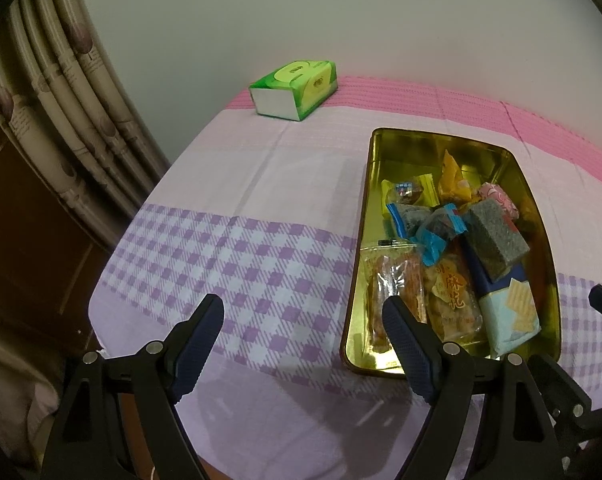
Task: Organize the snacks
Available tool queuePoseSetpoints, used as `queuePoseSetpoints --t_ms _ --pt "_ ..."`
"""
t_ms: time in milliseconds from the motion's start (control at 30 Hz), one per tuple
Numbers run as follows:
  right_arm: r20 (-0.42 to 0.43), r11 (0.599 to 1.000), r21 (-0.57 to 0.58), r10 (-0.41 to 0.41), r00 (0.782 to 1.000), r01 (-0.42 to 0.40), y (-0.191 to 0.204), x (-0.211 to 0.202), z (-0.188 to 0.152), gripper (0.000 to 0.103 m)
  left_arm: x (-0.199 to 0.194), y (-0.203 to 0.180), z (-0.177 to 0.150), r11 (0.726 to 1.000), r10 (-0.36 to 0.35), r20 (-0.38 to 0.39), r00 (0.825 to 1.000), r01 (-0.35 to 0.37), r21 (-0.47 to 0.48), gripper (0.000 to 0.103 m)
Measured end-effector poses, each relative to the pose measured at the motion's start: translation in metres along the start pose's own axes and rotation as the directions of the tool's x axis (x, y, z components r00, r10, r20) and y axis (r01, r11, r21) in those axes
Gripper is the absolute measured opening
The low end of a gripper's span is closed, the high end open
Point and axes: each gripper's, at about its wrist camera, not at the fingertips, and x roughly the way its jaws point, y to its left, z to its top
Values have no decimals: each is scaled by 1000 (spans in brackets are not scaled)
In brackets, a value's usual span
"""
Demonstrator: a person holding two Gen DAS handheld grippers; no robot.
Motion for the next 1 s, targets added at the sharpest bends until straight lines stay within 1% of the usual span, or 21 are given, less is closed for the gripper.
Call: queuePoseSetpoints --t_ms 1000 --pt "-18 1000 3 3 1000 -3 -1 8 -5 100 1 -2 -1 1000 2 1 1000 -2 2 82"
